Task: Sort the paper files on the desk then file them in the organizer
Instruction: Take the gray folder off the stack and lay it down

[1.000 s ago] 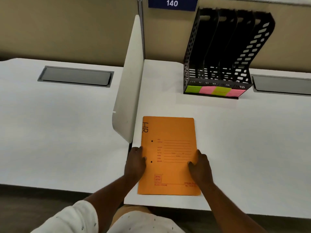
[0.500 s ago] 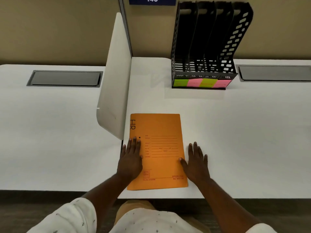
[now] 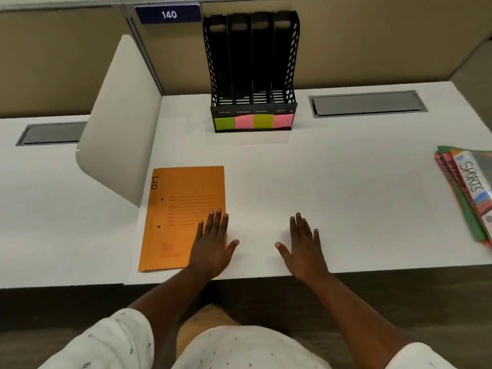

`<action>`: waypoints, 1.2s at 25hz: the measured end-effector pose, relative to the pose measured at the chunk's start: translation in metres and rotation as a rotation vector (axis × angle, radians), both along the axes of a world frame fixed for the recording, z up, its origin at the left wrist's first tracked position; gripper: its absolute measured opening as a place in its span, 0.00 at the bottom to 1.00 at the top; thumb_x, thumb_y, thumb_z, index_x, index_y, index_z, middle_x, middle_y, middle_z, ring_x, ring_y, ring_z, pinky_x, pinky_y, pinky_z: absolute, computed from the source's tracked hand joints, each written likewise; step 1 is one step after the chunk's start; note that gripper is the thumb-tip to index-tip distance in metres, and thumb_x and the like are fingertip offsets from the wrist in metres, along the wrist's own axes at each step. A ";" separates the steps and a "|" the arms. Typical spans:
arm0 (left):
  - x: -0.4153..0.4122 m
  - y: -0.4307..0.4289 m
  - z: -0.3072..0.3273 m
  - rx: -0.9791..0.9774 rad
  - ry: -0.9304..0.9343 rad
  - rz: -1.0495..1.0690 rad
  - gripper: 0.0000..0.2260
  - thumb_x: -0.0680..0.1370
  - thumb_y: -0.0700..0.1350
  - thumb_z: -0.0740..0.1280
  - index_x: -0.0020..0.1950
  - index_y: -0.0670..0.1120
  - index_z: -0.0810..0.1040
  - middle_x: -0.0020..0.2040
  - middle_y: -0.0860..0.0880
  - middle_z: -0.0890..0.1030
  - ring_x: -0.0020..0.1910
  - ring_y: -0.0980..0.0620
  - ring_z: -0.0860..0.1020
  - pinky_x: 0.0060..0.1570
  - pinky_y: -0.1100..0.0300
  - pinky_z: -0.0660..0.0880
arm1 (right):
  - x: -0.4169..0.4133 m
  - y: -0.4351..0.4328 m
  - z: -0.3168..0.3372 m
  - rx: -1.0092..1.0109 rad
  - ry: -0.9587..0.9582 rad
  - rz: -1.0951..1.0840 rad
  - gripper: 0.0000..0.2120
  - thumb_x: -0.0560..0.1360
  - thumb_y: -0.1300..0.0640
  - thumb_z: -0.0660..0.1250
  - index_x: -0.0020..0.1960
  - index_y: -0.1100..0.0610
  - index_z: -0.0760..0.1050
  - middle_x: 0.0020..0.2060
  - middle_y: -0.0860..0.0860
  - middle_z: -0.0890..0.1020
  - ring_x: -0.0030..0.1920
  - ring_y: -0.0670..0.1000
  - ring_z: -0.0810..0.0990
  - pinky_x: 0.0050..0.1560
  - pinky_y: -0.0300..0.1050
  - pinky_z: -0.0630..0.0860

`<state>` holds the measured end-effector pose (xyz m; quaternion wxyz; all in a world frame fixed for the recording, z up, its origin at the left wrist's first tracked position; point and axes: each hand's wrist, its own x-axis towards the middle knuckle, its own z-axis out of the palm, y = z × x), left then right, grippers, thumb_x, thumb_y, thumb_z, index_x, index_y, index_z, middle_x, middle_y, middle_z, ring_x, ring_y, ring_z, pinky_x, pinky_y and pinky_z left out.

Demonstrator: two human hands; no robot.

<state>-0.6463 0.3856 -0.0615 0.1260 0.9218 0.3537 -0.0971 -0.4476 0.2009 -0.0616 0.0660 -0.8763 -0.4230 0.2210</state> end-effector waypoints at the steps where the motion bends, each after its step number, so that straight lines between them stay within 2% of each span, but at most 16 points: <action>1: 0.012 -0.017 0.003 -0.001 -0.015 0.001 0.35 0.82 0.65 0.46 0.81 0.50 0.36 0.81 0.48 0.35 0.80 0.48 0.33 0.78 0.48 0.35 | 0.012 -0.018 0.003 0.002 -0.010 0.002 0.40 0.82 0.35 0.49 0.81 0.54 0.34 0.79 0.50 0.33 0.80 0.50 0.36 0.79 0.57 0.37; 9: 0.114 -0.111 0.025 0.066 -0.095 -0.080 0.35 0.82 0.65 0.46 0.82 0.49 0.37 0.81 0.48 0.34 0.80 0.49 0.33 0.80 0.45 0.39 | 0.105 -0.117 0.026 0.011 -0.084 -0.026 0.40 0.81 0.33 0.46 0.81 0.54 0.32 0.79 0.51 0.32 0.80 0.51 0.35 0.79 0.59 0.39; 17: 0.229 -0.119 0.018 0.055 -0.112 -0.197 0.34 0.83 0.64 0.47 0.82 0.48 0.40 0.82 0.48 0.37 0.80 0.50 0.35 0.80 0.45 0.40 | 0.193 -0.136 0.015 0.072 -0.094 -0.115 0.41 0.80 0.33 0.46 0.81 0.55 0.35 0.79 0.51 0.34 0.80 0.51 0.37 0.79 0.59 0.40; 21: 0.296 -0.126 0.016 0.054 -0.129 -0.267 0.34 0.83 0.64 0.48 0.83 0.47 0.45 0.83 0.47 0.43 0.81 0.48 0.39 0.80 0.44 0.43 | 0.244 -0.156 0.016 0.116 -0.149 -0.146 0.41 0.79 0.31 0.42 0.82 0.55 0.37 0.81 0.52 0.38 0.80 0.52 0.39 0.79 0.59 0.41; 24: 0.344 -0.145 0.027 0.034 -0.137 -0.298 0.34 0.83 0.65 0.47 0.83 0.48 0.44 0.83 0.47 0.41 0.81 0.49 0.38 0.80 0.45 0.42 | 0.286 -0.176 0.023 0.119 -0.156 -0.168 0.41 0.78 0.30 0.40 0.82 0.55 0.38 0.81 0.53 0.38 0.81 0.53 0.40 0.79 0.61 0.44; 27: 0.385 -0.170 0.031 0.038 -0.162 -0.307 0.35 0.82 0.66 0.44 0.83 0.48 0.43 0.83 0.48 0.40 0.81 0.49 0.37 0.80 0.45 0.42 | 0.328 -0.197 0.023 0.140 -0.191 -0.175 0.41 0.79 0.30 0.40 0.82 0.55 0.38 0.81 0.53 0.38 0.81 0.53 0.40 0.79 0.62 0.45; 30: 0.426 -0.204 0.029 0.004 -0.191 -0.279 0.35 0.82 0.65 0.46 0.83 0.47 0.45 0.83 0.48 0.41 0.81 0.49 0.38 0.80 0.46 0.42 | 0.371 -0.223 0.023 0.194 -0.192 -0.199 0.38 0.81 0.33 0.46 0.82 0.55 0.42 0.82 0.52 0.41 0.81 0.51 0.41 0.80 0.60 0.47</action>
